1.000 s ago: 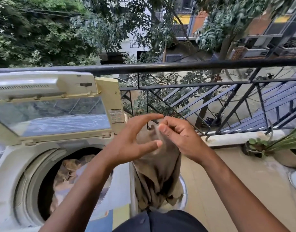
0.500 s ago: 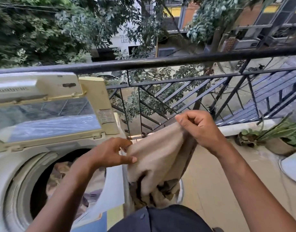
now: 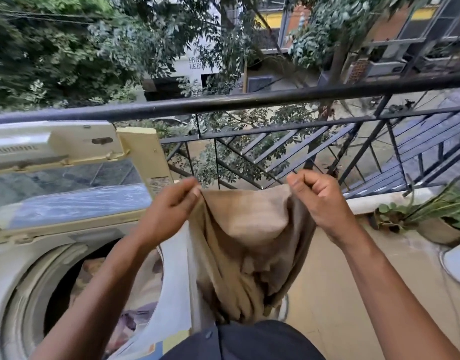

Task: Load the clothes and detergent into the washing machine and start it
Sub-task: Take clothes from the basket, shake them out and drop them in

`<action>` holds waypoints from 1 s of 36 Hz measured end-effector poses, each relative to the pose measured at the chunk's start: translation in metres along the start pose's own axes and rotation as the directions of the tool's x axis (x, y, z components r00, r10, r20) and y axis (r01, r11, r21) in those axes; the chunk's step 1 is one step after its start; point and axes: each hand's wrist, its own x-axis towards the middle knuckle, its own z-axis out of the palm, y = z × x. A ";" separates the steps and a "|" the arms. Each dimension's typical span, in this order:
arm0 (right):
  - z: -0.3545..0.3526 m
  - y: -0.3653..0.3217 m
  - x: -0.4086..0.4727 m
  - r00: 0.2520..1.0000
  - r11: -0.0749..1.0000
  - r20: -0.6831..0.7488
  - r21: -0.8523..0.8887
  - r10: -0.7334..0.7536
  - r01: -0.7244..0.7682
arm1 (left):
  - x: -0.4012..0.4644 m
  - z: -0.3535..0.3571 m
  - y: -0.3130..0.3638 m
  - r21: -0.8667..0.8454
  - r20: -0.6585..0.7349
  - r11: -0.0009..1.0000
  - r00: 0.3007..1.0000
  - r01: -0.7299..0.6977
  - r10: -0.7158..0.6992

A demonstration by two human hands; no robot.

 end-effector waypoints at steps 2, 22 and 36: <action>0.007 0.004 -0.003 0.999 1.000 0.035 -0.019 0.023 -0.022 | 0.007 -0.012 0.023 -0.085 -0.103 0.996 0.995 -0.024 0.015; 0.032 0.108 -0.041 0.806 0.605 0.143 -0.737 0.574 -0.300 | -0.001 -0.087 0.103 -0.531 -0.351 0.791 0.929 -0.303 0.120; 0.038 -0.010 0.013 0.963 0.963 -0.020 -0.001 0.268 -0.268 | -0.017 -0.009 0.071 -0.657 -0.318 0.749 0.870 0.084 -0.377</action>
